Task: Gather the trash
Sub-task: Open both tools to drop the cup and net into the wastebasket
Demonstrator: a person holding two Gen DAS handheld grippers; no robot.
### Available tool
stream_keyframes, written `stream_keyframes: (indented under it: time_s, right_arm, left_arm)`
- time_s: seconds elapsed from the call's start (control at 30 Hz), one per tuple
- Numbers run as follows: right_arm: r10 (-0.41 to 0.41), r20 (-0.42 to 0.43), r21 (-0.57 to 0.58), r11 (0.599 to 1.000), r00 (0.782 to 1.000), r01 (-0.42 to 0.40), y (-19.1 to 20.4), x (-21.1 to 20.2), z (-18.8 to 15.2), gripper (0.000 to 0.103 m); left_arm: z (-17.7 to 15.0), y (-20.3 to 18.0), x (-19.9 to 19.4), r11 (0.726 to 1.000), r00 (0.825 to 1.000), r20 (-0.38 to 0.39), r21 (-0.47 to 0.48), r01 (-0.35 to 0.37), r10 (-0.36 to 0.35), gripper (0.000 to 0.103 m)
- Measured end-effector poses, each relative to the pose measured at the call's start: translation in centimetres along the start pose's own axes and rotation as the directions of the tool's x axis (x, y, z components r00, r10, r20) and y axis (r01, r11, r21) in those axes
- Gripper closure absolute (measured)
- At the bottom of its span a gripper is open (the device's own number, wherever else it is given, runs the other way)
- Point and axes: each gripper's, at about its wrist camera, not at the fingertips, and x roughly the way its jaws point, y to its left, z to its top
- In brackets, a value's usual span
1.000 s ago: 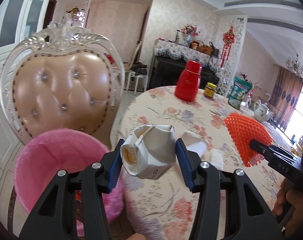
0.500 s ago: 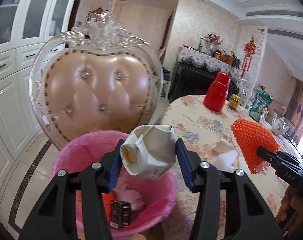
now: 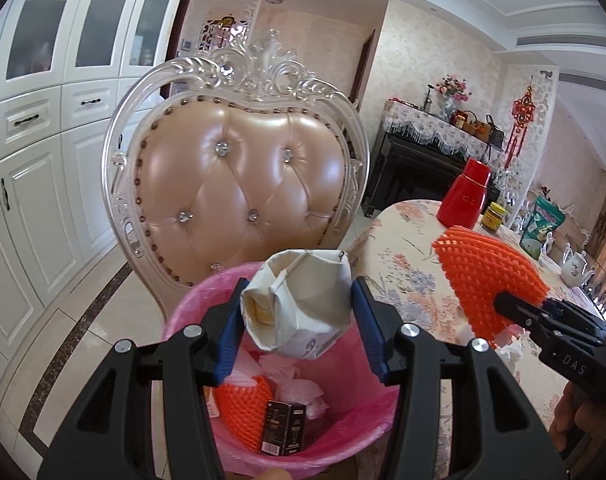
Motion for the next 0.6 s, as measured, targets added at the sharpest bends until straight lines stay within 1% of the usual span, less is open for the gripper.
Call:
stream_keyframes:
  time_s: [0.23, 0.6]
  right_arm:
    - [0.044, -0.026, -0.032, 0.998, 0.999, -0.044, 2.5, 1.7, 0.4, 0.058]
    - [0.082, -0.069, -0.079, 0.993, 0.994, -0.088, 5.6, 3.8, 0.3, 0.058]
  left_arm:
    - [0.1, 1.4, -0.3, 1.000, 1.000, 0.005, -0.022, -0.022, 0.022, 0.053]
    - [-0.1, 2.8, -1.0, 0.998, 0.999, 0.014, -0.045, -0.037, 0.038, 0.053]
